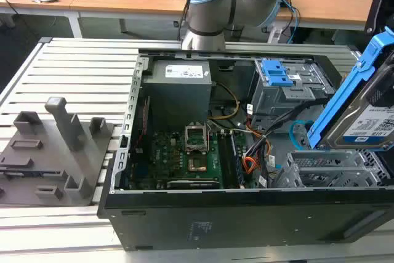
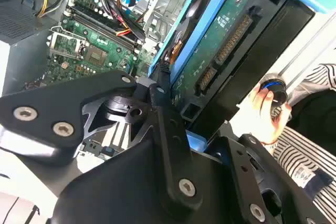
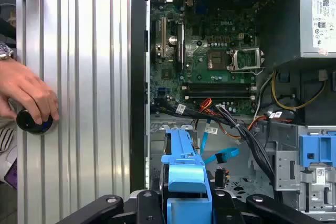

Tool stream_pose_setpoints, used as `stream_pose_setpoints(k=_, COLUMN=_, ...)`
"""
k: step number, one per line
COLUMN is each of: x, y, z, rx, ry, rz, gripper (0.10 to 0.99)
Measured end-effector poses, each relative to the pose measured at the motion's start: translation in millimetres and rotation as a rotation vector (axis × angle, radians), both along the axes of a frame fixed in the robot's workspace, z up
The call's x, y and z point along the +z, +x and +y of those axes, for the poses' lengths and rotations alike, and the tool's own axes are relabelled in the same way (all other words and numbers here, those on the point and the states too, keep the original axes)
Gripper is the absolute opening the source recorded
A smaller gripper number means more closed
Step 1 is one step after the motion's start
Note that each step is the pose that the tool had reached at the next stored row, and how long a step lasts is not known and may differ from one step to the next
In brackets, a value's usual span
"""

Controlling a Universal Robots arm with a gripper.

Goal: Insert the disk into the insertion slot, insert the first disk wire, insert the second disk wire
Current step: 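Insert the disk into the insertion slot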

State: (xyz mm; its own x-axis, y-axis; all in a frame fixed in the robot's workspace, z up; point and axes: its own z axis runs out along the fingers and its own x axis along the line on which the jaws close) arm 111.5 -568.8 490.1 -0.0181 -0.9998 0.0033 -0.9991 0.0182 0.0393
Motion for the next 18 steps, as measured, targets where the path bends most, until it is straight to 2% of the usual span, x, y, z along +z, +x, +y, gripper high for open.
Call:
stream_pose_setpoints(k=11, x=-12.0, y=0.0, z=0.0, rx=0.0, ry=0.0, rz=0.0, gripper=0.365)
stream_pose_setpoints(k=15, x=-23.2, y=0.0, z=0.0, rx=0.0, ry=0.0, rz=0.0, gripper=0.365)
stream_pose_setpoints(k=18, x=-28.6, y=0.0, z=0.0, rx=0.0, ry=0.0, rz=0.0, gripper=0.365)
